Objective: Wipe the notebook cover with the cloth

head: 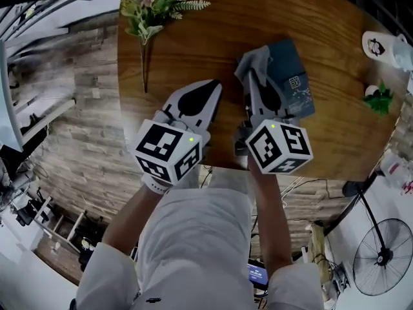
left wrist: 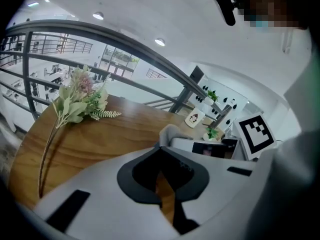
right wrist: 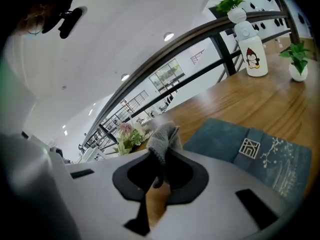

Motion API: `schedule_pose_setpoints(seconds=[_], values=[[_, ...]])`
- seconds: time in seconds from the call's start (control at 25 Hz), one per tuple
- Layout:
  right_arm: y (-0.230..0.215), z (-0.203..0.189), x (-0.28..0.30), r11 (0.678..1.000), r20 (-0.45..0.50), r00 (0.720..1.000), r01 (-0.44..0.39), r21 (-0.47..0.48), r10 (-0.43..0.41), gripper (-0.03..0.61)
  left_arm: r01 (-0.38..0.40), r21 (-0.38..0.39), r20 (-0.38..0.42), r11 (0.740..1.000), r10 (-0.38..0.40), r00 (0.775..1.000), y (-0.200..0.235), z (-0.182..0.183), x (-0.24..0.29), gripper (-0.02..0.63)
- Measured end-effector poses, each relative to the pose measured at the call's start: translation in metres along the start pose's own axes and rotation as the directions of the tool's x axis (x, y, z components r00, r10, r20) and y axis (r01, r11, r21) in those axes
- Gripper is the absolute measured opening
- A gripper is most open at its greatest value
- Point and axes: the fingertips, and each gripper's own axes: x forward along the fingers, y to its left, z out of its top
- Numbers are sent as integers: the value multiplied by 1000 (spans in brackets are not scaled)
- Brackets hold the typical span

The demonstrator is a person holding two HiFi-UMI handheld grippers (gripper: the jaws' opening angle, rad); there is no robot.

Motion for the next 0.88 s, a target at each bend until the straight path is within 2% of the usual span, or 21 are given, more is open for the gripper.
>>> schedule_pose_setpoints(seconds=[0.28,0.48,0.88], values=[[-6,-16,20,996,-53,997,65,62,-61,35,-15,-6,5,1000,15,1000,11,1,0,18],[-20,-27,28,980,-114,988,120,162,-102,32,-19,-6,-4,1000,19,1000,15,-4,-2,18],[-36,-31,9,953,-108,980,191,236,-170,31,-4,24,-19,1000,4,1000,2,-11,-8,18]])
